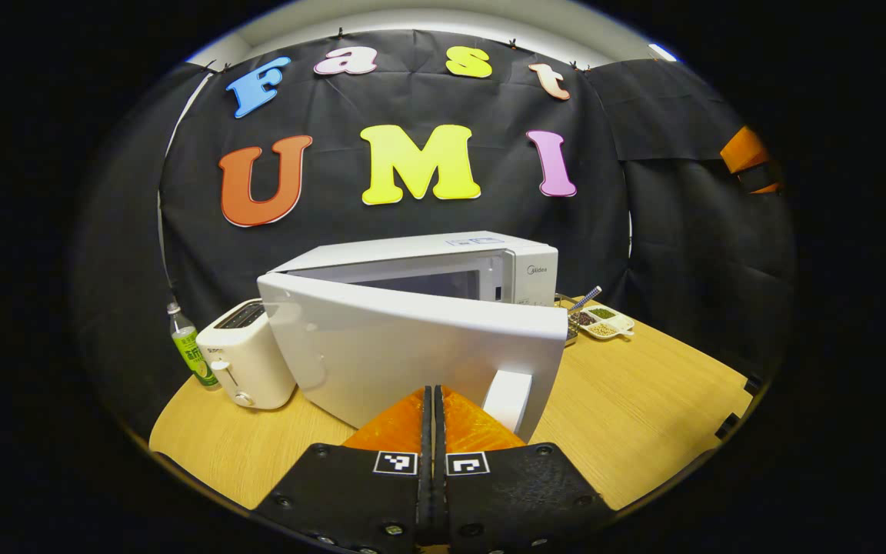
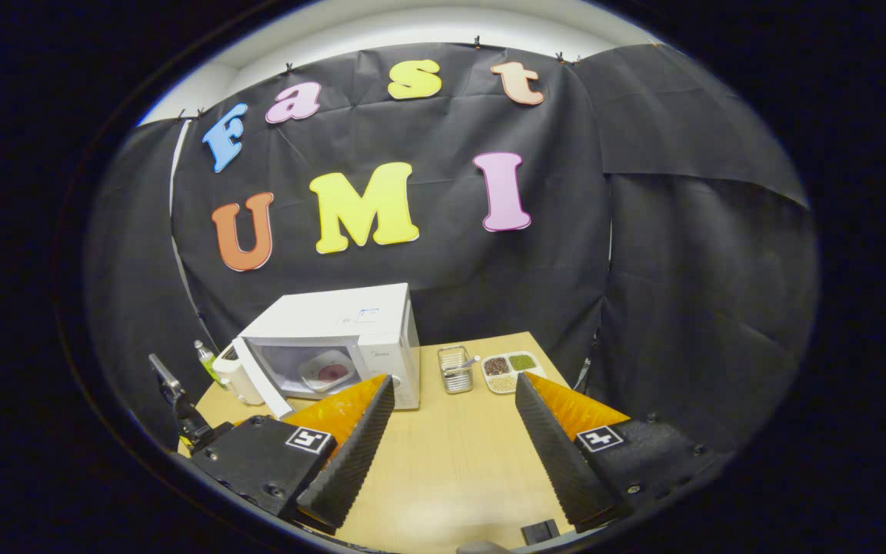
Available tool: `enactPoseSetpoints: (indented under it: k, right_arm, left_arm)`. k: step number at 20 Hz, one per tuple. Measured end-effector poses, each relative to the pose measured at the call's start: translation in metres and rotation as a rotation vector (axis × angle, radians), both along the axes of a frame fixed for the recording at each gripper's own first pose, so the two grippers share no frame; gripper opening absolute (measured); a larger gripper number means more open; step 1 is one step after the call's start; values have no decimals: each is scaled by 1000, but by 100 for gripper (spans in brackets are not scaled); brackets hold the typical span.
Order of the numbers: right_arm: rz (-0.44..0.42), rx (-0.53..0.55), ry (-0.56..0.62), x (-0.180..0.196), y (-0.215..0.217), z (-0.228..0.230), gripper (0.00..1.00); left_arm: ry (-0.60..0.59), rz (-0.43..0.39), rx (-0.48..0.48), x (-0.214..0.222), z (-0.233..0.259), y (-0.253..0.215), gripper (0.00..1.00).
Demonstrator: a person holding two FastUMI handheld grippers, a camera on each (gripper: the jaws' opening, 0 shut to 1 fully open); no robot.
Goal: Open the microwave oven with the left hand, put the food in, and close the microwave oven.
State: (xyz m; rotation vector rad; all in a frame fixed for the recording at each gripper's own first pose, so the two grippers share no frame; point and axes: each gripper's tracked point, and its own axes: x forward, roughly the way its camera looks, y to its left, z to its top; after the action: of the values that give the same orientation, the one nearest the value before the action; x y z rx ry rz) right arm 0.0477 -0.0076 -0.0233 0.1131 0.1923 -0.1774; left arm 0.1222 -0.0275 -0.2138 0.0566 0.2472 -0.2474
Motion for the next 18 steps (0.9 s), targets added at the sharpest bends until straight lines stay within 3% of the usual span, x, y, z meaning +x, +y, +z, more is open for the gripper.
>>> enactPoseSetpoints:
  k: [1,7,8,9,18]
  right_arm:
    - [0,2,3,0,-1,1,100]
    - [1,-28,9,6,-8,7,100]
    - [1,-28,10,8,-10,8,100]
    - [-3,-29,10,8,-13,9,100]
    - [-24,-27,31,12,-33,7,100]
  left_arm:
    - [1,-8,-1,6,0,-5,0]
    - [-1,-26,-17,49,0,-35,0]
    - [-2,-27,-19,54,-1,-38,11]
    - [-4,-27,-19,60,0,-42,0]
    - [-7,-27,-13,106,-7,-71,0]
